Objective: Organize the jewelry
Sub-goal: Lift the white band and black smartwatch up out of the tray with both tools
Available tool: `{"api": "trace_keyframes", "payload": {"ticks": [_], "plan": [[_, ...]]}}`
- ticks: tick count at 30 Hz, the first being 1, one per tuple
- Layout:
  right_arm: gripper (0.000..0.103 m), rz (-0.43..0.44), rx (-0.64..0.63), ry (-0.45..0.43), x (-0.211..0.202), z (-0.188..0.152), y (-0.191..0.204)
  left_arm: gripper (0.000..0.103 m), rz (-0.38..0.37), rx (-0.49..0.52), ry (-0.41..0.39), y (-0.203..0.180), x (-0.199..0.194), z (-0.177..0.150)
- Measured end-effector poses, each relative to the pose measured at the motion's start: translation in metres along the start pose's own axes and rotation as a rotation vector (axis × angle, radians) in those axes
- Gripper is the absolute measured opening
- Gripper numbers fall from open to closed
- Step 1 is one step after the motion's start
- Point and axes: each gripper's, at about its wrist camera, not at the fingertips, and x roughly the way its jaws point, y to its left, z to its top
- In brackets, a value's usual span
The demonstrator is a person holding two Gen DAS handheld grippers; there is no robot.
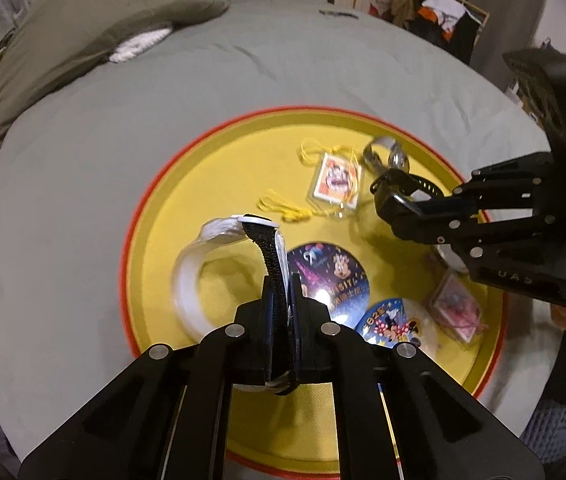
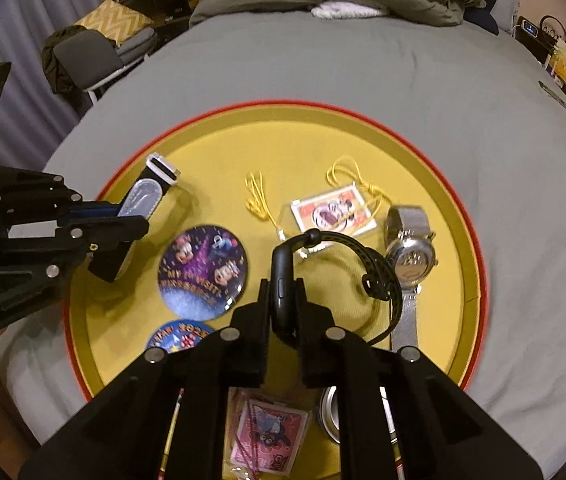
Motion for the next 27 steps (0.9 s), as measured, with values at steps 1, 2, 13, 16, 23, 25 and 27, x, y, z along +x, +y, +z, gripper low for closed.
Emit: {"api": "trace_keyframes", "payload": {"ticks": [1,2,13,16,23,25,27], "plan": [[0.011,0.001,0.002,-0.006,-0.002,0.001,0.001,0.007,-0.003,-0.004,-0.009,0.001,-0.004,0.001],[0.011,0.004,0.001,-0.012,-0.004,0.003,0.003,0.007,-0.003,-0.006,-0.019,0.002,-0.009,0.002],[0.011,0.044,-0.070,-0.092,-0.024,0.034,0.055,0.008,0.049,-0.071,-0.126,0.036,-0.065,-0.002],[0.011,0.068,-0.105,-0.110,-0.026,0.044,0.080,0.008,0.081,-0.103,-0.138,0.055,-0.077,-0.010],[0.011,0.066,-0.213,-0.127,-0.016,0.059,0.142,0.009,0.164,-0.190,-0.106,0.113,-0.089,-0.037],[0.011,0.059,-0.256,-0.122,-0.010,0.063,0.162,0.010,0.177,-0.222,-0.098,0.132,-0.090,-0.044],[0.011,0.059,-0.279,-0.113,-0.003,0.066,0.177,0.010,0.190,-0.259,-0.092,0.151,-0.092,-0.052]]}}
